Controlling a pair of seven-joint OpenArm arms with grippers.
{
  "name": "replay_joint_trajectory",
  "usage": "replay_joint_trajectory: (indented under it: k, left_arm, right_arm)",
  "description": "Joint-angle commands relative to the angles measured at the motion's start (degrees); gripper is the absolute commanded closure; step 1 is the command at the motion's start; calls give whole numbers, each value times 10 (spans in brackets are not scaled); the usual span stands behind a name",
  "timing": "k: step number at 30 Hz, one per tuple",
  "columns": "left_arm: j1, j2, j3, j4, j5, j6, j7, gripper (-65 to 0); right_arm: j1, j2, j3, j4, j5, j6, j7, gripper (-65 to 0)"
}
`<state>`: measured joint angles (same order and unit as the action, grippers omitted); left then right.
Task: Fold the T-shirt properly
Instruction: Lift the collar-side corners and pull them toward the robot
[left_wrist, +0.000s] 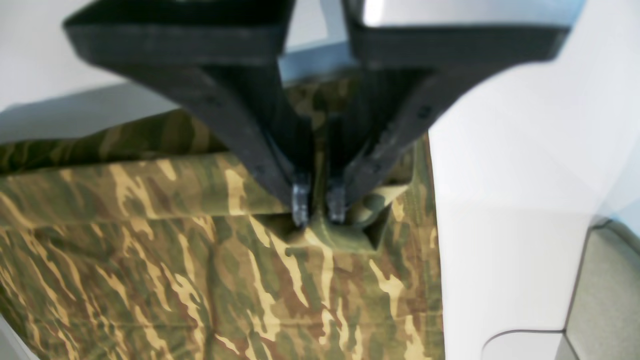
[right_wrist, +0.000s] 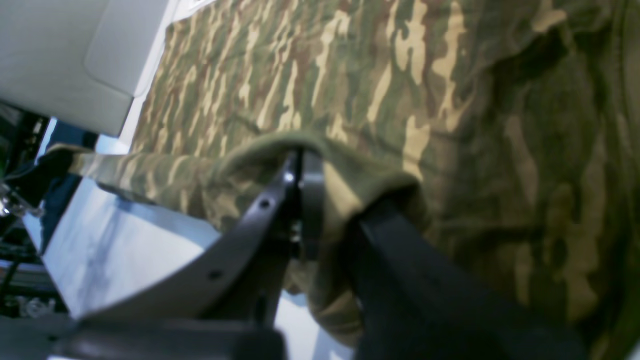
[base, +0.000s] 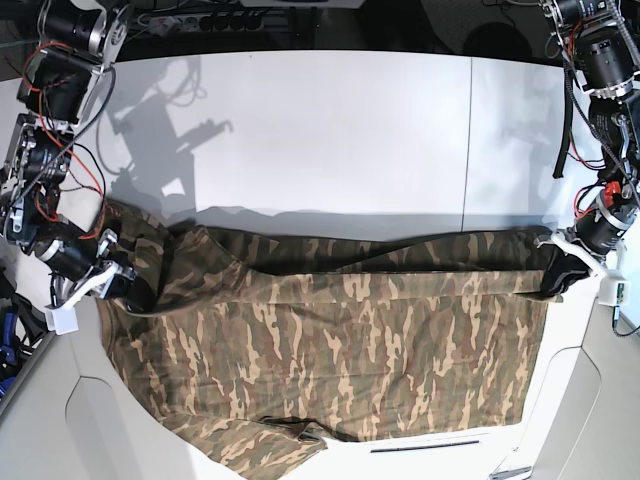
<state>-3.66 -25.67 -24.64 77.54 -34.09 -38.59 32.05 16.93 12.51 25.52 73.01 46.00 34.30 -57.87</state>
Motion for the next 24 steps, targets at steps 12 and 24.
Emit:
replay_joint_trajectory:
  k: [12,24]
  left_arm:
    - [-13,-12,-3,0,35,5,-82,0]
    - [-13,-11,19,-6,44,33,-92,-38]
  right_arm:
    - [75,8,-89,-57,-99,4,118,0]
    - [75,8,-163,-59,-204,0,174,0]
